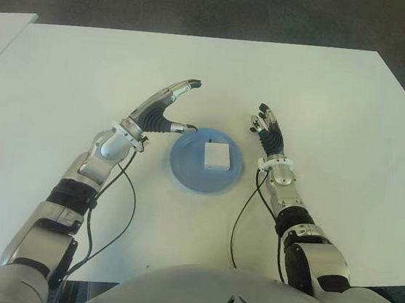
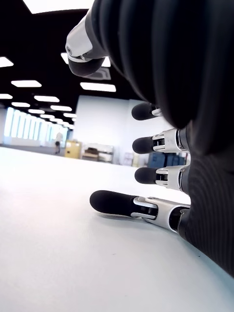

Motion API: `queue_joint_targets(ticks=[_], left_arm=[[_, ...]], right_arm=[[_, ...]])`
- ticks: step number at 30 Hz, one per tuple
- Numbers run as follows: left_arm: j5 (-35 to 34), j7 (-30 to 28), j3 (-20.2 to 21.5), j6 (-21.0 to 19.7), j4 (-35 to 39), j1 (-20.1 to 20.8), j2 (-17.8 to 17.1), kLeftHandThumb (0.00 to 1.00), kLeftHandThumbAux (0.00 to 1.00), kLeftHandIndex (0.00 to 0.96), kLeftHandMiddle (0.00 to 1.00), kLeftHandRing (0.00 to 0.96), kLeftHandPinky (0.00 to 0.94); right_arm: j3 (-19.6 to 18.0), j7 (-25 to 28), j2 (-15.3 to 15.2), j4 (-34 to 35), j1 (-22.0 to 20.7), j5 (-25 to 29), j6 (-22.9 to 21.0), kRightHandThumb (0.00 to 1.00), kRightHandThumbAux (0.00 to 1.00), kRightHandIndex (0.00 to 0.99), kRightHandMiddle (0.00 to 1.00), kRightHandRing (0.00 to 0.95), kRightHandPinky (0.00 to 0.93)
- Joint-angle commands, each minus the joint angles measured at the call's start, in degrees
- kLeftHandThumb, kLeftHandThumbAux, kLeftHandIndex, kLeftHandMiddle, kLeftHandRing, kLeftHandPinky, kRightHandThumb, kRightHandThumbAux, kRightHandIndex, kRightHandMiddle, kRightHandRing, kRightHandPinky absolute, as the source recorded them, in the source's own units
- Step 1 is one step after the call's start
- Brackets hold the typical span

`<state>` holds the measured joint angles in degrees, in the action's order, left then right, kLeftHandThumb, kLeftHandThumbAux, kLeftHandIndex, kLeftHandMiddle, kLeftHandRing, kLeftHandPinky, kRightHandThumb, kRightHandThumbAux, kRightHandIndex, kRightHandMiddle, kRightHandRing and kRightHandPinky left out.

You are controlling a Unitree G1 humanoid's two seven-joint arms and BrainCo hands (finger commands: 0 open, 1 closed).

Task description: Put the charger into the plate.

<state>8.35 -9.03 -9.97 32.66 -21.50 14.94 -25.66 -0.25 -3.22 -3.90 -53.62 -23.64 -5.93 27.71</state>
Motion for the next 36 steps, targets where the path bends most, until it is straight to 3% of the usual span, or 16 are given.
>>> queue_joint_targets(ticks=[1,5,8,16,21,29,36], left_arm=[[-13.09,-7.87,6.56,-3.08,-12.21,3.15,3.86,0.151,0.561,0.078,0.089,0.065,0.07],[-18.04,-10.03,10.68,-2.17,-20.66,5.79,6.99,0.126,0.62,0.064,0.079,0.059,0.066],[-24.49,-12.22,16.47,-3.16,-28.58,7.64,10.42,0.088,0.67,0.046,0.061,0.044,0.056],[-29.51,-14.44,22.84,-4.79,-36.2,9.01,15.02,0.025,0.677,0.017,0.029,0.018,0.044],[-28.35,-13.74,24.15,-4.86,-40.32,9.61,16.34,0.014,0.636,0.013,0.02,0.011,0.043],[-24.52,-11.19,23.82,-2.74,-43.28,9.62,15.72,0.018,0.575,0.001,0.002,0.001,0.006],[-16.14,-6.62,19.69,-0.38,-45.87,10.01,13.1,0.039,0.488,0.0,0.0,0.0,0.0]], right_arm=[[0.1,1.0,-0.15,-3.33,2.18,0.13,-2.63,0.0,0.429,0.0,0.0,0.0,0.0],[-0.02,1.24,-0.18,-3.62,2.24,0.3,-2.48,0.0,0.432,0.0,0.0,0.0,0.0],[-0.21,1.47,-0.19,-3.74,2.37,0.58,-2.3,0.0,0.435,0.0,0.0,0.0,0.0],[-1.02,1.89,-0.01,-4.08,2.45,1.6,-2.15,0.0,0.444,0.0,0.013,0.0,0.0],[-1.46,2.06,0.08,-4.4,2.41,1.9,-2.0,0.0,0.463,0.0,0.026,0.003,0.0],[-1.93,2.52,0.21,-4.22,2.84,2.56,-1.88,0.0,0.491,0.0,0.032,0.004,0.0],[-2.76,2.6,0.54,-3.65,3.13,3.23,-1.76,0.0,0.515,0.0,0.033,0.003,0.0]])
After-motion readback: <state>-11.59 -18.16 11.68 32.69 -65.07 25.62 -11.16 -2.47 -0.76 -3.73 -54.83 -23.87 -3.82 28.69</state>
